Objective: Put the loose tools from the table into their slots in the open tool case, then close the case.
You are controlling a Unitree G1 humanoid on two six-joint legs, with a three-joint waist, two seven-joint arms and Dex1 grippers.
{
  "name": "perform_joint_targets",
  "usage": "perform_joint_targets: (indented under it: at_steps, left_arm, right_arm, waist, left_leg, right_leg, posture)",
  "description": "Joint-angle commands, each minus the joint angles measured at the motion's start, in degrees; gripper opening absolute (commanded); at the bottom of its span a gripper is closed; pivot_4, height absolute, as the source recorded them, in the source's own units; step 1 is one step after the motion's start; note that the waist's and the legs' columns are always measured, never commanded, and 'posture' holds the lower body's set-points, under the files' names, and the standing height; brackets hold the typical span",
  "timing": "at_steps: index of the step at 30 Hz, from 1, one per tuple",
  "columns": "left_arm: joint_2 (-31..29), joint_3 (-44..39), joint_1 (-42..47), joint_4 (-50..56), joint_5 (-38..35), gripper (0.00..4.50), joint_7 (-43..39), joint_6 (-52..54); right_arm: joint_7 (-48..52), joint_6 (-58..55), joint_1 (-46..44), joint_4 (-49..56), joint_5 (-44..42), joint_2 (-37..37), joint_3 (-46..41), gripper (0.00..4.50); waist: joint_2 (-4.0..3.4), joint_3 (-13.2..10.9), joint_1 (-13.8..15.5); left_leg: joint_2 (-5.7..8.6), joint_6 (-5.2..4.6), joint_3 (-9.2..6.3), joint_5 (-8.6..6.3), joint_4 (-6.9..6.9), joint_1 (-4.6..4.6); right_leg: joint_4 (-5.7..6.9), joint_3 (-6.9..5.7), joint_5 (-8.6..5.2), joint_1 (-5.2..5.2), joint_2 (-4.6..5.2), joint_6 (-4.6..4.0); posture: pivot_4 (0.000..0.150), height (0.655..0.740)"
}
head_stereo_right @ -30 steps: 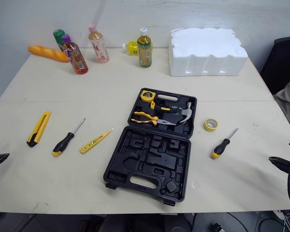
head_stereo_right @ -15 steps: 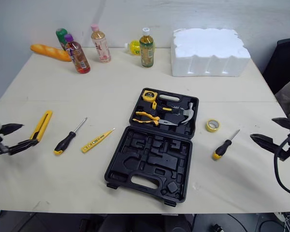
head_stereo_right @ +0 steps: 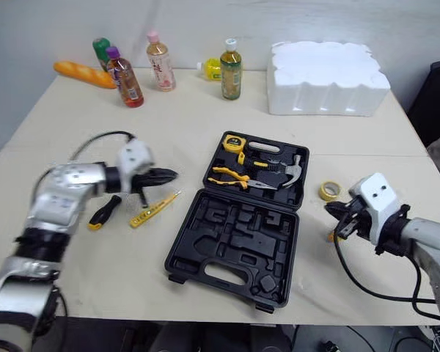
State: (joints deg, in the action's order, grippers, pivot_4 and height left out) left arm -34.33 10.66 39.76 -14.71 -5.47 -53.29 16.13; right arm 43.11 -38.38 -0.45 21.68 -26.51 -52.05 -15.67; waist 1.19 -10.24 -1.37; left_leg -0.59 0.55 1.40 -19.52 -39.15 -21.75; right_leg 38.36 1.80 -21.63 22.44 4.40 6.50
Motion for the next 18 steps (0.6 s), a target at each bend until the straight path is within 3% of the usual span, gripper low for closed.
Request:
perform_joint_targets:
  at_steps: [1,10,18]
  left_arm:
    - [2.04,1.25,3.21,-4.73,2.66,0.04,0.82,-3.65]
    - [7.95,2.73,7.68,-13.88,5.09,0.04,0.62,-6.24]
    - [8.24,2.37,5.74,-8.40,3.38,0.04,-3.65,-2.17]
  right_arm:
    - [-0.33,1.35,0.22,1.07,1.04,0.87,0.54,0.00]
    - [-2.56,0.65,-1.00,0.44,3.91,3.15,5.19,0.00]
    - [-3.95,1.28,-4.35,-1.33,6.81,5.19,9.86,0.00]
  waist:
    - [0.01,0.00,-0.23]
    - [0.00,0.00,0.09]
    - [0.00,0.00,0.07]
  left_leg:
    - [-0.01,0.00,0.01,0.00,-0.01,-0.01]
    - [0.00,0.03,-0.04,0.01,-0.02,-0.01]
    - [0.01,0.03,-0.08,0.01,-0.02,-0.01]
  right_leg:
    - [-0.03,0.02,0.00,0.02,-0.02,0.00]
    - [0.06,0.03,0.00,0.07,-0.03,0.00]
    - [0.15,0.03,0.00,0.08,-0.01,0.00]
  posture:
    - [0.150,0.7400]
    - [0.150,0.7400]
    - [0.150,0.7400]
